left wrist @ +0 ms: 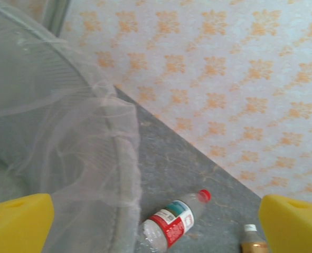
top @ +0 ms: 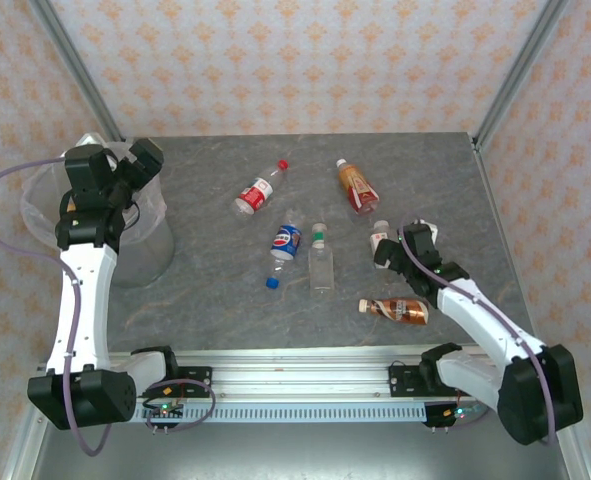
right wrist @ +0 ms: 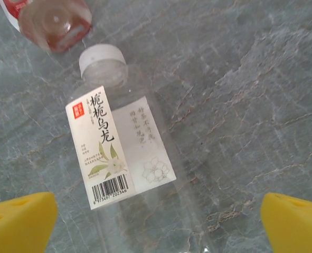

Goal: Put the plastic bottles in the bin

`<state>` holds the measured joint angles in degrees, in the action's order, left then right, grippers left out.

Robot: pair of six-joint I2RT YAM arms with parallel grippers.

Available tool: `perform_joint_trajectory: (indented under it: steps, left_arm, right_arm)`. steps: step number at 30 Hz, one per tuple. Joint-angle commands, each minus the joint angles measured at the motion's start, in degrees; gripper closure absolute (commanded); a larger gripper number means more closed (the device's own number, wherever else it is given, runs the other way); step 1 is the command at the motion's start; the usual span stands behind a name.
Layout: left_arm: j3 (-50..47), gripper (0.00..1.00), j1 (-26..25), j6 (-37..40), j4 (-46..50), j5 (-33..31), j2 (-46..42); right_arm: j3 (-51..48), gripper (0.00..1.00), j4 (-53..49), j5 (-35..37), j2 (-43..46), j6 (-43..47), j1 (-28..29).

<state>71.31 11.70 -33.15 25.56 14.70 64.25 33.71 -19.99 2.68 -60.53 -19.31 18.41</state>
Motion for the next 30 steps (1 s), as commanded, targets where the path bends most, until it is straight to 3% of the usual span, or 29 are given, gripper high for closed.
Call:
perform_joint_trajectory:
  steps: [1,10,16,21,30]
  left_arm:
    - [-1.0,0.0,-0.2,0.1,-4.7,5.0,-1.6]
    - [-2.6,0.0,-0.2,0.6,-7.0,6.0,-3.7]
    - [-2.4,0.0,-0.3,-1.2,-8.1,6.9,-3.2]
    - [-1.6,0.0,-0.3,-5.2,-8.3,9.4,-0.6]
    - [-1.4,0.0,-1.0,-6.0,-7.5,11.8,1.8]
  right_arm:
    - [2.9,0.01,-1.6,-3.2,-3.9,-0.2,-0.2]
    - [5.2,0.01,-2.9,-7.1,-11.6,-1.4,0.2]
    - [5.3,0.01,-4.0,0.5,-14.4,-4.7,3.2]
    - [4.2,0.0,-2.7,1.8,-17.1,-5.4,3.3]
    - [3.7,0.15,-1.5,3.4,-20.3,-3.8,3.6]
